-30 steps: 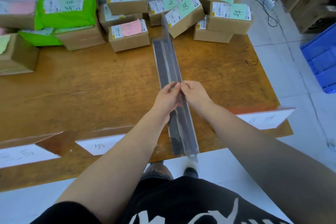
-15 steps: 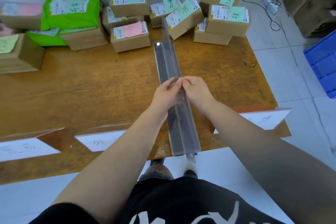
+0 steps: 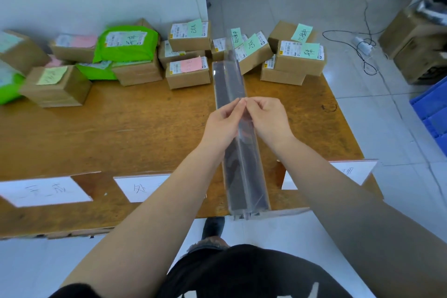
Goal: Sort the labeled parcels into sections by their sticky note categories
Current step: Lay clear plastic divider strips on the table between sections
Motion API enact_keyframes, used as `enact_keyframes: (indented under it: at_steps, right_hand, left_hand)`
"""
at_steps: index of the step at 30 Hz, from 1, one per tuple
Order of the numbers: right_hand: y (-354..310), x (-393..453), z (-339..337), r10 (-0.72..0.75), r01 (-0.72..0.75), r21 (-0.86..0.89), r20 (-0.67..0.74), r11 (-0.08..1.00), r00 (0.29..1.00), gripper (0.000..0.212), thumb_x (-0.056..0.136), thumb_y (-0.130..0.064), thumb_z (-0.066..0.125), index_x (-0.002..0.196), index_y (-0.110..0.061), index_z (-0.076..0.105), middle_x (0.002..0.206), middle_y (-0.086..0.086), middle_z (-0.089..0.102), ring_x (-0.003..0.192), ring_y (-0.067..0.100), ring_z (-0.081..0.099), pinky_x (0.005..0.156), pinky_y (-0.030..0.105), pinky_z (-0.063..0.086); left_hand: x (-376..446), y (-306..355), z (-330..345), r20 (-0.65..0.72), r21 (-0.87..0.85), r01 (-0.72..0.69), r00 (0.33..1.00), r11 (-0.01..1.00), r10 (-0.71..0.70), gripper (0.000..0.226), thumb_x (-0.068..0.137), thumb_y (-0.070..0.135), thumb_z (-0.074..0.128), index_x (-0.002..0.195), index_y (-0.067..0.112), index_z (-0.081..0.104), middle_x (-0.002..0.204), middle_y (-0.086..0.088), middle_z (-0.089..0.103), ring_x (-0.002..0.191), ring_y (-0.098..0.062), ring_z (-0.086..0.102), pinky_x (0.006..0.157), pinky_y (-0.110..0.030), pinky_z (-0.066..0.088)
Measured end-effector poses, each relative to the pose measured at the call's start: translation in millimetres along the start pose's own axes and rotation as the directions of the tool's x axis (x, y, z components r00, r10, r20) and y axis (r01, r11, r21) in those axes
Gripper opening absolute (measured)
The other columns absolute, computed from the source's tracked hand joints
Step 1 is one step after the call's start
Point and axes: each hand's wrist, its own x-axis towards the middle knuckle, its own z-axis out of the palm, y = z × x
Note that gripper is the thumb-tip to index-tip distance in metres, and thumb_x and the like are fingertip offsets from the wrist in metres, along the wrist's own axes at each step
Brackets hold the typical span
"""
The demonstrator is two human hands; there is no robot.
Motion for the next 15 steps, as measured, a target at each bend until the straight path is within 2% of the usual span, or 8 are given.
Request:
enact_keyframes:
  at_steps: [2, 3, 4, 6, 9, 10, 12, 15]
  right_hand:
    - [-12.9, -6.7, -10.4, -0.056, 0.056, 0.044, -0.013, 0.997, 0.998, 0.031, 0.098, -0.023, 0.044, 0.090, -0.007, 0.070, 0.082, 0.015, 0.067, 0.075, 0.022, 0.061, 0.071, 0.034, 0.051]
    - [-19.2, -10.2, -15.2, -0.073, 0.074, 0.078, -0.021, 0.994, 0.997, 0.032, 0.098, -0.024, 0.045, 0.084, -0.009, 0.070, 0.079, 0.014, 0.066, 0.074, 0.021, 0.060, 0.071, 0.034, 0.051]
    - [-25.6, -13.5, -19.5, -0.078, 0.081, 0.120, -0.028, 0.990, 0.997, 0.031, 0.097, -0.025, 0.047, 0.079, -0.013, 0.070, 0.076, 0.011, 0.065, 0.074, 0.020, 0.060, 0.072, 0.034, 0.051]
    - [-38.7, -20.7, -26.8, -0.082, 0.086, 0.196, -0.028, 0.977, 0.996, 0.030, 0.096, -0.028, 0.050, 0.073, -0.021, 0.069, 0.073, 0.003, 0.066, 0.076, 0.018, 0.063, 0.076, 0.031, 0.054]
    - [-57.8, -33.4, -33.2, -0.101, 0.097, 0.302, -0.002, 0.948, 0.995, 0.025, 0.093, -0.028, 0.054, 0.076, -0.021, 0.072, 0.077, -0.002, 0.070, 0.084, 0.015, 0.068, 0.072, 0.023, 0.056]
    - [-63.3, -38.2, -33.6, -0.117, 0.107, 0.334, 0.011, 0.936, 0.993, 0.025, 0.092, -0.028, 0.056, 0.076, -0.020, 0.073, 0.077, -0.002, 0.071, 0.086, 0.016, 0.069, 0.071, 0.023, 0.057]
    - [-72.1, -47.6, -31.1, -0.166, 0.143, 0.371, 0.031, 0.917, 0.986, 0.024, 0.089, -0.031, 0.060, 0.073, -0.019, 0.074, 0.077, 0.001, 0.072, 0.088, 0.020, 0.069, 0.076, 0.029, 0.059]
    - [-82.0, -58.7, -18.9, -0.232, 0.185, 0.387, 0.078, 0.903, 0.970, 0.025, 0.084, -0.033, 0.067, 0.078, -0.011, 0.077, 0.081, 0.011, 0.074, 0.087, 0.030, 0.069, 0.082, 0.047, 0.057]
  left_hand:
    - [-11.8, 11.1, -1.5, 0.002, 0.009, -0.062, 0.998, 0.998, 0.062, 0.038, 0.091, 0.043, 0.052, 0.126, 0.030, 0.057, 0.122, 0.011, 0.060, 0.110, -0.006, 0.052, 0.102, -0.040, 0.046]
    - [-18.2, 16.8, -2.9, 0.010, 0.005, -0.089, 0.996, 0.996, 0.089, 0.038, 0.090, 0.043, 0.053, 0.126, 0.030, 0.057, 0.120, 0.012, 0.061, 0.107, -0.004, 0.054, 0.097, -0.034, 0.050]
    - [-25.6, 23.1, -4.6, 0.017, -0.004, -0.119, 0.993, 0.993, 0.119, 0.036, 0.091, 0.042, 0.053, 0.124, 0.030, 0.057, 0.113, 0.015, 0.062, 0.100, -0.001, 0.056, 0.086, -0.025, 0.053]
    - [-41.5, 34.5, -8.5, 0.020, -0.026, -0.172, 0.985, 0.985, 0.173, 0.030, 0.092, 0.039, 0.052, 0.121, 0.032, 0.058, 0.100, 0.021, 0.060, 0.086, 0.003, 0.056, 0.063, -0.010, 0.048]
    - [-65.3, 44.9, -17.3, 0.023, -0.019, -0.268, 0.963, 0.963, 0.269, 0.039, 0.091, 0.036, 0.053, 0.130, 0.030, 0.053, 0.110, 0.019, 0.059, 0.084, 0.010, 0.057, 0.061, -0.009, 0.044]
    - [-72.8, 46.8, -21.5, 0.022, -0.006, -0.299, 0.954, 0.954, 0.299, 0.037, 0.092, 0.035, 0.054, 0.128, 0.031, 0.054, 0.107, 0.022, 0.059, 0.081, 0.014, 0.058, 0.062, -0.009, 0.045]
    - [-86.8, 48.9, -32.0, 0.012, 0.018, -0.343, 0.939, 0.939, 0.343, 0.026, 0.092, 0.028, 0.054, 0.117, 0.035, 0.057, 0.093, 0.028, 0.059, 0.075, 0.020, 0.057, 0.061, -0.008, 0.047]
    - [-104.3, 47.0, -49.6, -0.008, 0.028, -0.358, 0.934, 0.934, 0.358, 0.026, 0.093, 0.021, 0.053, 0.115, 0.033, 0.060, 0.091, 0.022, 0.062, 0.071, 0.023, 0.057, 0.055, -0.003, 0.048]
